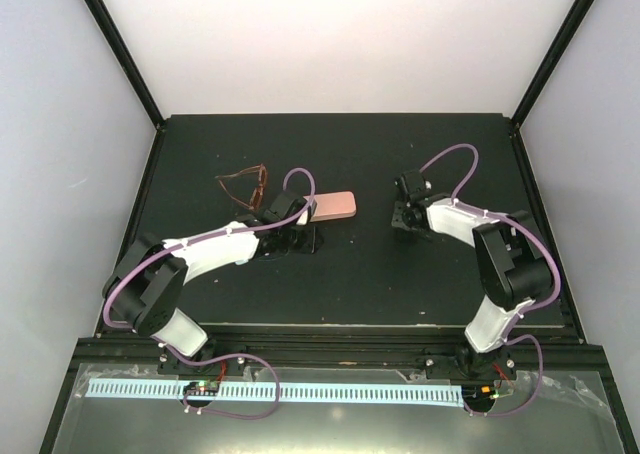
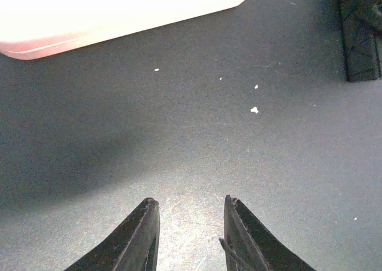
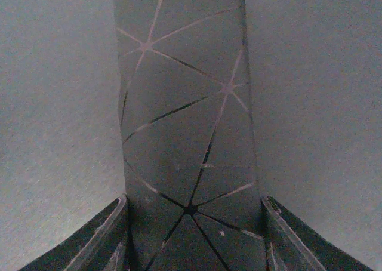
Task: Organize the sunglasses
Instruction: Move the sunglasses case at the center of the board, then adjust the sunglasses case at the center of the board.
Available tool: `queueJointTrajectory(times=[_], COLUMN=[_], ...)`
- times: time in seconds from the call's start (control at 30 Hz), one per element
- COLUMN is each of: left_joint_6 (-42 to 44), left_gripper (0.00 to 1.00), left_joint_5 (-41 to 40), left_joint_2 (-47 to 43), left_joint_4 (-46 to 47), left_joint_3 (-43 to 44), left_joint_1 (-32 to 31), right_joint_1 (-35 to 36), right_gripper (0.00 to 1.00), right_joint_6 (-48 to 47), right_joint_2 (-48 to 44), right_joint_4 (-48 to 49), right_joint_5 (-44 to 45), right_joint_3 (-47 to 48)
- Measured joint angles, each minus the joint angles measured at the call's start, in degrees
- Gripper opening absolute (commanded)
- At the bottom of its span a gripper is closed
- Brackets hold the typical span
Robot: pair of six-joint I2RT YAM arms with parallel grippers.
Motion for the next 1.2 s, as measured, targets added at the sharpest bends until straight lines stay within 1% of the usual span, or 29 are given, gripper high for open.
queueJointTrajectory(times=[0.1, 0.17, 0.37, 0.53, 0.7, 0.83, 0.9, 1.0, 1.13, 1.2], left_joint_6=[0.17, 0.22, 0.55, 1.01, 1.57, 1.77, 1.77, 1.75, 1.66, 1.42], left_gripper=[0.32, 0.32, 0.33, 0.34, 0.35, 0.41, 0.44, 0.47, 0.5, 0.52], left_joint_5=[0.02, 0.07, 0.07, 0.04, -0.07, -0.66, -1.2, -1.97, -2.86, -3.21], left_joint_2=[-0.35, -0.35, -0.42, -1.33, -2.56, -4.13, -5.25, -7.15, -10.84, -12.87], left_joint_4=[-0.04, -0.04, -0.11, -0.57, -1.22, -1.62, -1.75, -1.92, -1.95, -1.9], left_joint_3=[-0.22, -0.24, -0.26, -0.33, -0.42, -0.63, -0.9, -1.57, -3.87, -5.42], left_joint_1=[0.42, 0.74, 1.95, 3.08, 4.24, 5.55, 6.47, 8.02, 10.08, 10.99], right_joint_1=[-2.32, -3.69, -5.11, -5.03, -5.01, -4.07, -2.45, 1.57, 7.15, 8.41], right_gripper=[0.4, 0.43, 0.63, 0.73, 0.75, 0.75, 0.75, 0.75, 0.75, 0.75], right_joint_6=[-0.9, -1.68, -5.22, -7.65, -9.44, -10.16, -10.34, -10.38, -10.34, -10.27], right_joint_2=[1.11, 2.08, 4.15, 2.12, -2.32, -4.92, -4.98, -3.41, 3.72, 7.45], right_joint_4=[-0.79, -1.49, -2.64, -2.38, -2.34, -2.05, -1.92, -1.81, 0.42, 2.08], right_joint_5=[0.24, 0.59, 0.09, -1.73, -2.01, -2.54, -3.04, -3.8, -5.49, -7.76], right_joint_3=[1.55, 2.95, 6.43, 6.43, 6.54, 7.17, 8.0, 10.75, 18.18, 20.94])
